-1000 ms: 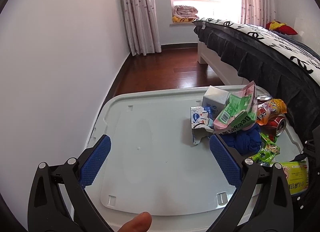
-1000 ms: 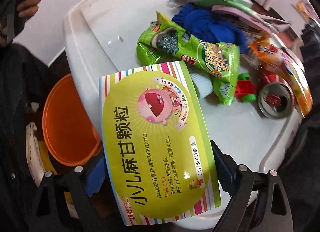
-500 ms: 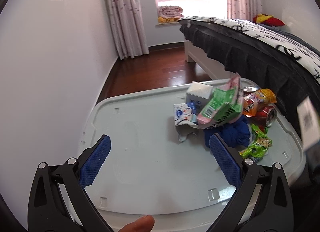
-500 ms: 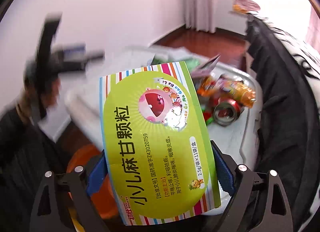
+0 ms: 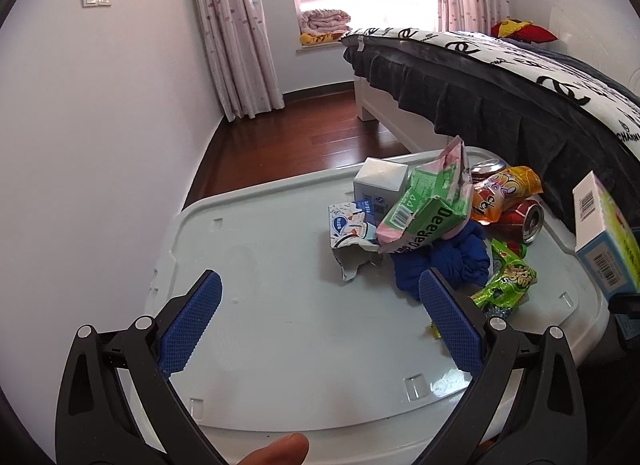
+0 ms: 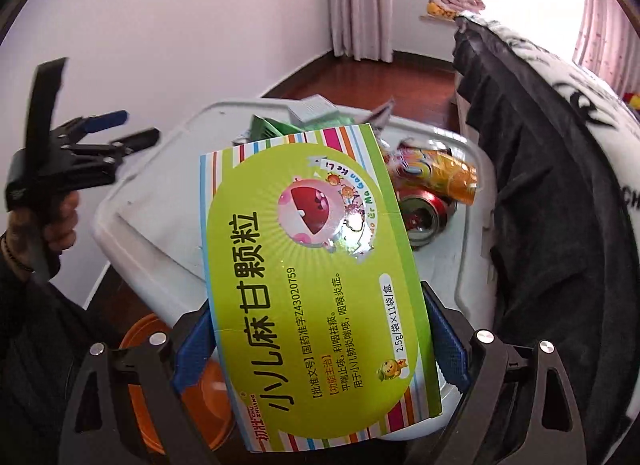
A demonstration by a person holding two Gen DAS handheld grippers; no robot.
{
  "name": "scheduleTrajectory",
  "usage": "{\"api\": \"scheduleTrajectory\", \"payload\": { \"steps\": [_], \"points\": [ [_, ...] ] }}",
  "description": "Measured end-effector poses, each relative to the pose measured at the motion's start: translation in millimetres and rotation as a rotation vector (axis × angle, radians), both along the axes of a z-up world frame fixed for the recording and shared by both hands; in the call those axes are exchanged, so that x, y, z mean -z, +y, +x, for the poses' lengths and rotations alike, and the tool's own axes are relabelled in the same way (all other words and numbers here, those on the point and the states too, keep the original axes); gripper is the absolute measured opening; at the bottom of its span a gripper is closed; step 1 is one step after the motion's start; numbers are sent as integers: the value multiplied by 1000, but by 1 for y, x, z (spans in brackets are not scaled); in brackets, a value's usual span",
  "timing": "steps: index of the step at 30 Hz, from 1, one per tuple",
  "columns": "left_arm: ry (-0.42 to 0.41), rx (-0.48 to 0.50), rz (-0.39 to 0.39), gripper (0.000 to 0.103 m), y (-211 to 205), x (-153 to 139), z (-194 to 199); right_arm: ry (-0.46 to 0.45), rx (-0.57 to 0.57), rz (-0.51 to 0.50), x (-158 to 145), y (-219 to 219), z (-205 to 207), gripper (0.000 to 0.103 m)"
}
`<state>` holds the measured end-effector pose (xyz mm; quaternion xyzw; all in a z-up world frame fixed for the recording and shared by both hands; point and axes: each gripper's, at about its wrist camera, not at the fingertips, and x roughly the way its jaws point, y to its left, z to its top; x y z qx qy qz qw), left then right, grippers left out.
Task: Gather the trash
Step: 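Hold the medicine box in the right tool while the left tool approaches the green snack bag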
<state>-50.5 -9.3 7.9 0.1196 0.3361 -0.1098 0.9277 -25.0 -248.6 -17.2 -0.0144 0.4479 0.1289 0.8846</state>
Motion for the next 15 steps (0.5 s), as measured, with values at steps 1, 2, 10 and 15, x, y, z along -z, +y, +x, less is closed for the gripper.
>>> {"api": "scheduleTrajectory", "payload": {
  "steps": [1,2,10,15],
  "points": [
    [-1,-3,-1,96,0,0,0,6,6,-2,3,-1,1,89],
    [0,-5,-5,96,1,-1,0,10,10,-13,6,-1,2,89],
    [-4,-14,-15,96,5,-3,0,34,-29,-47,14,2,8,89],
    [-1,-21,-21,96,7,-4,1,39,-40,-58,14,6,9,89]
  ]
}}
